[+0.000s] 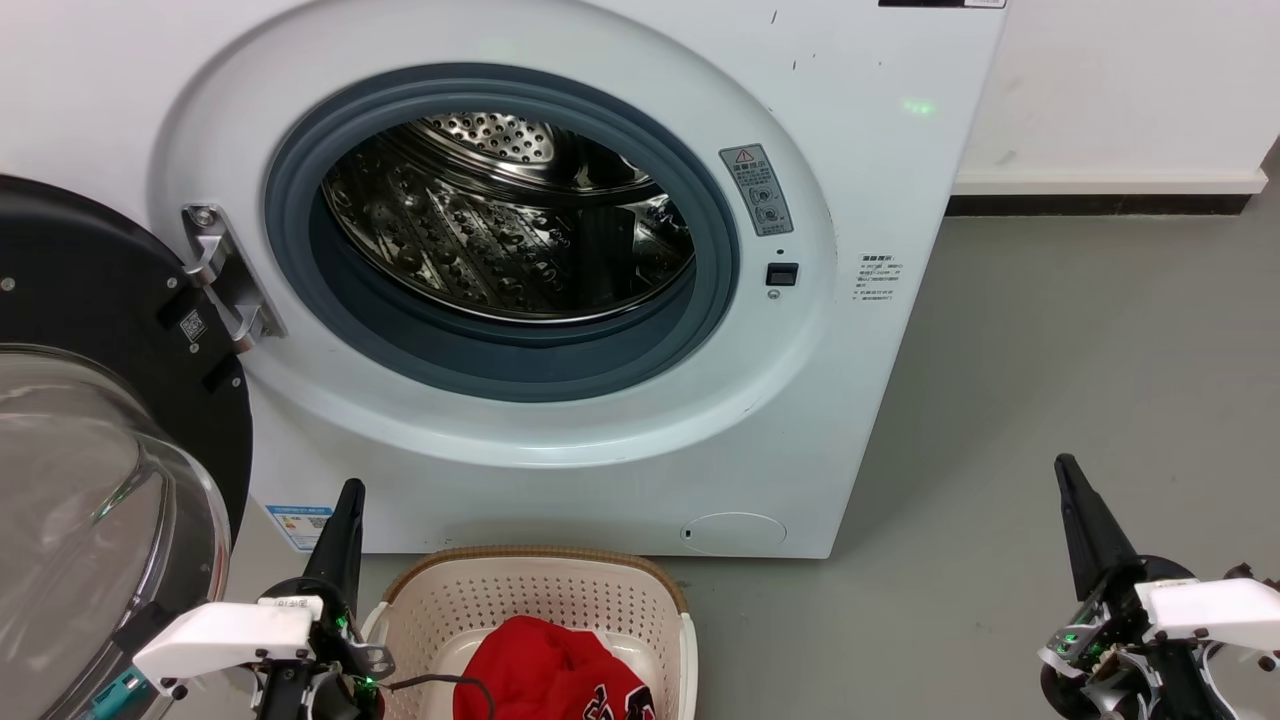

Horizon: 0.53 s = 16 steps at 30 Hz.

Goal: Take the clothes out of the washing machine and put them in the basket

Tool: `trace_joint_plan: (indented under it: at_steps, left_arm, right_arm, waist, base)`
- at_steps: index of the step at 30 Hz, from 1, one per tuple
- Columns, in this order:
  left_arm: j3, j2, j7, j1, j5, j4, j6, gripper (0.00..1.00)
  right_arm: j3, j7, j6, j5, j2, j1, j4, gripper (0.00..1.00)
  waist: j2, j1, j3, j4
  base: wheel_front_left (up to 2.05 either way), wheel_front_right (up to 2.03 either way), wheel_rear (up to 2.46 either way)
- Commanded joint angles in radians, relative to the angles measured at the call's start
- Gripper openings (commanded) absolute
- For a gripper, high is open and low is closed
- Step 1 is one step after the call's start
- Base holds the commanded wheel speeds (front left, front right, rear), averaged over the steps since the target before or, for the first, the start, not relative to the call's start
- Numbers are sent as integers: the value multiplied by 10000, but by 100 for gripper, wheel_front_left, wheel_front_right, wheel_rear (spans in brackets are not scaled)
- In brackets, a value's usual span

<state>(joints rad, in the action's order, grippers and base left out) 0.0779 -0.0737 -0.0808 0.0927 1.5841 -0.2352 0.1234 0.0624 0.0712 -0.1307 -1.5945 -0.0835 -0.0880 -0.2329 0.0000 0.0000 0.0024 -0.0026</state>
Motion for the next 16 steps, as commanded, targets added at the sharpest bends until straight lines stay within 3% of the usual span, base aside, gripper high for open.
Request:
trace_joint_plan:
  at_steps: [1,16]
  left_arm:
    - [61,32,-47,160,166,-47,66,0]
    - [138,64,-169,180,480,-111,106,0]
  right_arm:
    - [41,40,-1,-190,24,-227,-47,0]
    - [155,144,0,-487,69,-227,-119,0]
  waist:
    - [0,0,1,4]
    - [0,0,8,26]
  base:
    - [0,0,0]
    - [0,0,0]
